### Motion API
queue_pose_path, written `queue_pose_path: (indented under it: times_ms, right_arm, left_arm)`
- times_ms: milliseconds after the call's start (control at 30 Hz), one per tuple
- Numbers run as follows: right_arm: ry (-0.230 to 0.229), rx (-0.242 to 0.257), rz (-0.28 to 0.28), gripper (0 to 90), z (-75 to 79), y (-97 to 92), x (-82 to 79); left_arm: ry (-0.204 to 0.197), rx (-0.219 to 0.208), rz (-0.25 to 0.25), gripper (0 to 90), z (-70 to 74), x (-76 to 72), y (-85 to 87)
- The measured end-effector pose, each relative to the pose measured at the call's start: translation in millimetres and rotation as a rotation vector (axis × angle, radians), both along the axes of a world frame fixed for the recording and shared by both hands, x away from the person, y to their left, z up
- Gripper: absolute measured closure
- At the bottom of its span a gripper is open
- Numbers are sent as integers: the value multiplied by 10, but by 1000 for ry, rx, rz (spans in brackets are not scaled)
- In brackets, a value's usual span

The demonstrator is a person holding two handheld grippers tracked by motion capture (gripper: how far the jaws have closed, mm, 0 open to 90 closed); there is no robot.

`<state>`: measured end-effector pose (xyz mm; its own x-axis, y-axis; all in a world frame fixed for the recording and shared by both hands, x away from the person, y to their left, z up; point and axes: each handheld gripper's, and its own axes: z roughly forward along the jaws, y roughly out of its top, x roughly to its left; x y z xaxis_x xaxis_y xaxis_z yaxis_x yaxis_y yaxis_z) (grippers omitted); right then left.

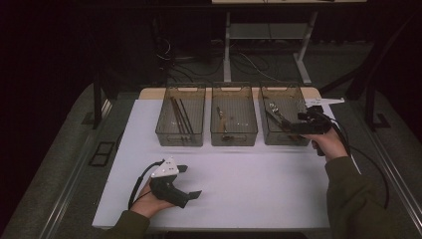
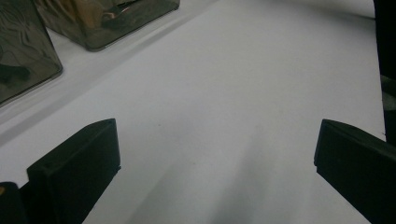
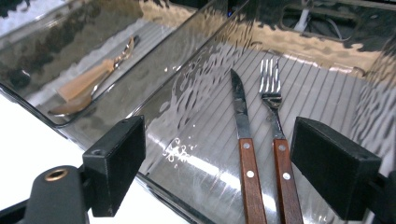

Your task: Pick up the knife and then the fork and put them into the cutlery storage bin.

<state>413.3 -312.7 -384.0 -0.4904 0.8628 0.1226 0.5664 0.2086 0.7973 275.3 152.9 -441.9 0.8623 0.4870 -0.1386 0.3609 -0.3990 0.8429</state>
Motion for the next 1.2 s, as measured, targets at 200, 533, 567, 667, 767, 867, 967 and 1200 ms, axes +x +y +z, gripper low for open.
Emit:
queue_pose_path:
  times_ms: [200,533,567,667,767,867,967,1200]
  right_arm:
    - [-37,51,-26,159,-18,-49,-153]
    - [-60,50,28,158,-140,52,-415]
    - [-59,47,32,158,-142,65,-440]
    - [-69,53,50,158,-159,96,-527]
    - [-76,38,77,158,-162,115,-604]
    - [-86,52,91,158,-172,118,-684]
    - [-91,62,106,159,-204,114,-766]
    - [-103,65,140,158,-246,105,-935]
  left_arm:
    - [4,-3,5,0,-1,9,3]
    - [6,3,6,0,-2,24,8]
    - [5,6,4,0,0,24,10]
    - [3,7,4,0,5,20,7]
    - [3,5,3,0,6,16,8]
    - [2,5,0,0,10,7,9]
    - [-3,0,-1,0,18,-6,9]
    - [-5,6,-5,0,20,-10,5]
